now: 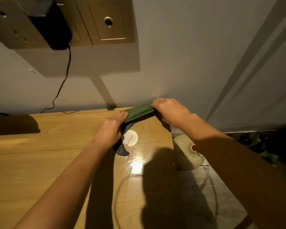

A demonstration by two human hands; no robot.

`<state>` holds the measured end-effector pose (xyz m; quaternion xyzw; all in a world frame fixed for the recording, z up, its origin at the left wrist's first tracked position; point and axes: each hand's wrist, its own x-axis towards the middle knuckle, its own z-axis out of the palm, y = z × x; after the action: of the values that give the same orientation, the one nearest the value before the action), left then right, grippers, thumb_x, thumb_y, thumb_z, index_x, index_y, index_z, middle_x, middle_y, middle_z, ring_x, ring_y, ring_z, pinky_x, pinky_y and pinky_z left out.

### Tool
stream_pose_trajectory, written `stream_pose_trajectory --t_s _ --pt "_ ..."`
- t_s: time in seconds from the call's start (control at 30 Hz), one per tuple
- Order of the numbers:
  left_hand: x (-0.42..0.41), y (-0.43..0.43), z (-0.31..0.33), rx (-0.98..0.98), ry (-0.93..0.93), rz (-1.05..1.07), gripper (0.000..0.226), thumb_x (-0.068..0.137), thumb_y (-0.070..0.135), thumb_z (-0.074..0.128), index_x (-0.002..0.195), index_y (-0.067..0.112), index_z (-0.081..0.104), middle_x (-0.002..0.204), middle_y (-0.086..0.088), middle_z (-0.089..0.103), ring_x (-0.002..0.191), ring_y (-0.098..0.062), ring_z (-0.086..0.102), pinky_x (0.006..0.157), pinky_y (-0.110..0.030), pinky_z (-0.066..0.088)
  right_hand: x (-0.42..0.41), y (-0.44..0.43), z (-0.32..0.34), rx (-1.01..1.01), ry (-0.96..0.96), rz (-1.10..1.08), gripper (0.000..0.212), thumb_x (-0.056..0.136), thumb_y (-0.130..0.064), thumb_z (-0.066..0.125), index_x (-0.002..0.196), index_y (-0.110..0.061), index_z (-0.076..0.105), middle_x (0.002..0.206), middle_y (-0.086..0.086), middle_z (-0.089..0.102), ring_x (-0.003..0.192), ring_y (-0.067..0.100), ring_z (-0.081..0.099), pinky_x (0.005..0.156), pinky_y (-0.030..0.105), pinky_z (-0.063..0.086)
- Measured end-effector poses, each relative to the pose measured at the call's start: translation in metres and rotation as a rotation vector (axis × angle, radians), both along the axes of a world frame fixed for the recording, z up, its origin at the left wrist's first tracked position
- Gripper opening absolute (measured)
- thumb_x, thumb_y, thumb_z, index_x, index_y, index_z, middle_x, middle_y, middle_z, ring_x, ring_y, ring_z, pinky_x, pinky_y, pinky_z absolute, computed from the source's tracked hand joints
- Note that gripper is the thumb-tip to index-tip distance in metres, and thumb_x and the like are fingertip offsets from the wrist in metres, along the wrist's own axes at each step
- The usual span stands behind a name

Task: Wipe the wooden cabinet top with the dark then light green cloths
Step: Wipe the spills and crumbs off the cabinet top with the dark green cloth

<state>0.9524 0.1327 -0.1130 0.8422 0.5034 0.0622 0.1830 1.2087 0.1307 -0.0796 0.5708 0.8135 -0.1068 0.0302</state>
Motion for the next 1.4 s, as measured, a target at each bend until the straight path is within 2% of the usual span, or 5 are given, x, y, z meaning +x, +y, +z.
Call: stream_pose_trajectory --t_s 0.07,0.17,0.43,1.13,1.4 --pt "-0.005 -0.002 -0.004 -0.040 0.047 -0.057 0.074 0.081 -0.011 0.055 0.147 0.019 0.040 0.154 0.000 0.038 0.142 -0.019 0.035 0.115 -0.034 0.033 0.000 -0.017 -0.016 -0.043 0.008 -0.061 0.044 0.085 0.006 0.055 0.123 -0.015 0.058 0.126 0.007 0.058 0.116 0.027 0.057 0.091 0.042 0.049" --pt "-0.010 -0.013 -0.005 -0.052 0.039 -0.096 0.075 0.082 -0.011 0.055 0.148 0.017 0.037 0.156 0.001 0.033 0.145 -0.016 0.028 0.119 -0.027 0.022 -0.003 -0.044 -0.029 -0.041 0.120 -0.162 0.063 0.083 0.013 0.052 0.140 -0.014 0.050 0.150 0.008 0.044 0.139 0.023 0.039 0.109 0.041 0.038" --pt "-0.027 -0.051 0.006 -0.103 0.039 -0.144 0.071 0.085 0.007 0.067 0.149 0.015 0.036 0.156 -0.002 0.034 0.145 -0.016 0.028 0.118 -0.022 0.015 -0.022 -0.091 -0.025 -0.125 0.113 -0.180 0.064 0.081 0.013 0.050 0.138 -0.015 0.049 0.147 0.008 0.047 0.132 0.026 0.048 0.105 0.042 0.043" --pt "-0.044 -0.123 0.007 -0.093 0.059 -0.186 0.082 0.078 -0.007 0.052 0.152 0.022 0.029 0.158 0.002 0.031 0.144 -0.011 0.030 0.118 -0.026 0.024 -0.055 -0.199 -0.025 -0.173 0.129 -0.356 0.064 0.088 0.004 0.047 0.145 -0.025 0.042 0.155 0.000 0.038 0.142 0.017 0.035 0.113 0.034 0.030" --pt "-0.067 -0.171 0.003 -0.130 0.047 -0.242 0.083 0.077 -0.006 0.050 0.152 0.024 0.029 0.158 0.004 0.030 0.144 -0.010 0.027 0.117 -0.029 0.029 -0.078 -0.257 -0.016 -0.146 0.142 -0.423 0.060 0.089 -0.001 0.053 0.144 -0.024 0.044 0.152 0.002 0.042 0.137 0.017 0.043 0.112 0.034 0.034"
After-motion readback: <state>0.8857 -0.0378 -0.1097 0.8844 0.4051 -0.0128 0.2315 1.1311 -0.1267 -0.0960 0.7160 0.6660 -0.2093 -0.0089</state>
